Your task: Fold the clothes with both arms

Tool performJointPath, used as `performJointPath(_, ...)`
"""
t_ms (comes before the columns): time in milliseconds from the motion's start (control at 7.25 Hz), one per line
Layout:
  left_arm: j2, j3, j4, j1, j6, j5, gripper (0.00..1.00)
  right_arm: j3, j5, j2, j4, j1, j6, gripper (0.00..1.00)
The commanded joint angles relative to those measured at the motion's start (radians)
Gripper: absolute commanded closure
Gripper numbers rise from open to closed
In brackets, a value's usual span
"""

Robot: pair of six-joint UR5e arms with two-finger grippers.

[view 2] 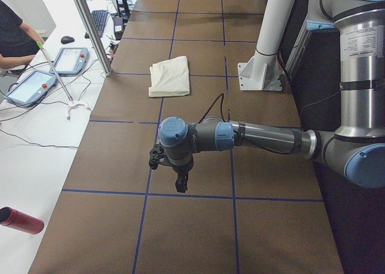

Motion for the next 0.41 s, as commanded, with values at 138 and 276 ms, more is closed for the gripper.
performJointPath(138,-0.003,-0.008,-0.006,0.000,0.002,-0.003,0.00,-0.022,-0.011,-0.008,0.105,-0.003,0.022,0.00)
performJointPath(276,-0.005,-0.006,-0.007,0.000,0.004,-0.003,0.00,-0.022,-0.014,-0.012,0.107,-0.005,0.024,0.00)
